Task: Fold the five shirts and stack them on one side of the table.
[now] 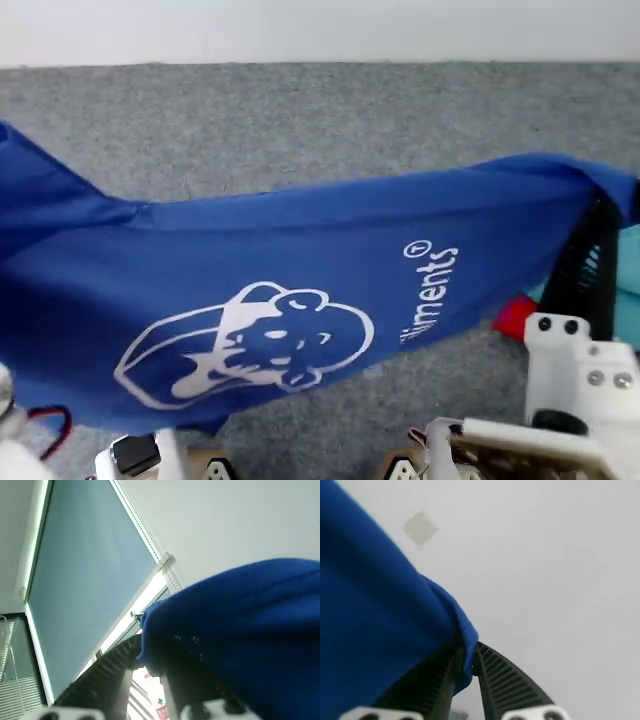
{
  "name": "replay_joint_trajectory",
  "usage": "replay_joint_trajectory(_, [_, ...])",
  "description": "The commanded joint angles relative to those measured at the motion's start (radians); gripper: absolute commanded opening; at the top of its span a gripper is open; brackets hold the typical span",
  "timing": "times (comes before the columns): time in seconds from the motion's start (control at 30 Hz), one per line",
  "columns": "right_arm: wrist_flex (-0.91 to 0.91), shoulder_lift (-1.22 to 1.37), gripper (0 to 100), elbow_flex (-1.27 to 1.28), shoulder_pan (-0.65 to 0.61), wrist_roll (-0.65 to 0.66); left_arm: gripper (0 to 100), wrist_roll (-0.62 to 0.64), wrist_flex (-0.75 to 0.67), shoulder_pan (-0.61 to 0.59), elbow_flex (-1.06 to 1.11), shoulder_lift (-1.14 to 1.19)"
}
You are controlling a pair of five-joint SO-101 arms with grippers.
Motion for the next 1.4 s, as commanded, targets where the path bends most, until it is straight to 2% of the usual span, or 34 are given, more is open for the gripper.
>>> replay_joint_trajectory(0.0, [0.024, 0.004, 1.0, -0.023, 0.015, 0.014, 2, -0.012, -0.091, 0.005, -0.016, 0.054])
replay_joint_trajectory(0.17, [0.036, 0.004, 1.0, -0.023, 0.015, 0.014, 2, -0.012, -0.094, 0.005, -0.013, 0.057])
replay_joint_trajectory(0.53, [0.039, -0.061, 1.0, -0.023, 0.015, 0.017, 2, -0.012, 0.110, 0.005, -0.030, -0.044])
replay_joint_trajectory(0.8, [0.150, -0.085, 1.0, -0.021, 0.016, 0.114, 2, -0.012, 0.184, 0.006, -0.025, -0.080])
replay_joint_trajectory(1.03, [0.136, 0.087, 1.0, 0.115, 0.010, 0.107, 2, -0.012, 0.176, 0.015, 0.154, 0.009])
replay_joint_trajectory(1.13, [0.099, 0.177, 1.0, 0.233, -0.015, 0.106, 2, -0.025, 0.180, 0.098, 0.257, 0.080])
replay_joint_trajectory(1.27, [0.025, 0.275, 1.0, 0.407, -0.087, 0.106, 2, -0.164, 0.175, 0.227, 0.440, 0.170])
replay_joint_trajectory(1.37, [-0.101, 0.338, 1.0, 0.539, -0.137, 0.101, 2, -0.180, 0.117, 0.308, 0.553, 0.245])
